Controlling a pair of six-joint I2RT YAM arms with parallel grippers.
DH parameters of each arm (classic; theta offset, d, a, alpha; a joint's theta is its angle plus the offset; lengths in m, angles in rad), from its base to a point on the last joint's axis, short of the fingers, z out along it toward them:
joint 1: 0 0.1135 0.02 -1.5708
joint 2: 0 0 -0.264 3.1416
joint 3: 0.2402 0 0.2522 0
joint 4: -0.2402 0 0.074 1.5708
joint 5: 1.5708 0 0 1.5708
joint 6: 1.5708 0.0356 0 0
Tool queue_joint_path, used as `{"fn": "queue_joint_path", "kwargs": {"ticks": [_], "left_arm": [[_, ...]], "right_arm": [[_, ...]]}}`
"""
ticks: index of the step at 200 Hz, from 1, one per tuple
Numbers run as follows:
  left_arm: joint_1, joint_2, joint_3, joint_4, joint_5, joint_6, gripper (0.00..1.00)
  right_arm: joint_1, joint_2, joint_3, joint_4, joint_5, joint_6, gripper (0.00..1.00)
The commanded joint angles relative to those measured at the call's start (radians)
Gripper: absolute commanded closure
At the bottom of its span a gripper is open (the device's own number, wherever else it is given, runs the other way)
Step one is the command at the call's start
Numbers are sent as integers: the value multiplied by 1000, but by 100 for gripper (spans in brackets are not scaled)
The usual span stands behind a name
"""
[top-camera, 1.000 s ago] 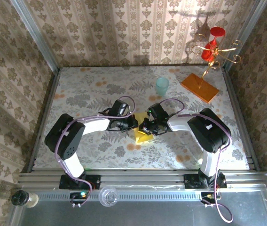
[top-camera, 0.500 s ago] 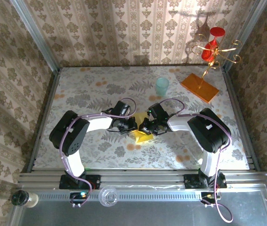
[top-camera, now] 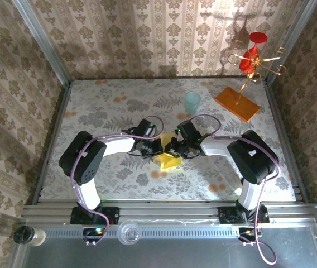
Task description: Fold a paper plane with a square sheet of paper (pick it up from the middle)
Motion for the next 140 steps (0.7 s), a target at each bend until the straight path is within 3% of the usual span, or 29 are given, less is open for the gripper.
{"fn": "queue_joint_path", "kwargs": {"ticks": [1, 73, 140], "left_arm": [[-4, 44, -4, -107, -48, 32, 100], [-7, 57, -2, -119, -48, 40, 100], [-2, 106, -43, -182, -101, 85, 100]], "right_arm": [[-3, -27, -15, -44, 51, -32, 92], [-8, 42, -4, -42, 81, -13, 94], [-43, 48, -115, 65, 138, 53, 95]]}}
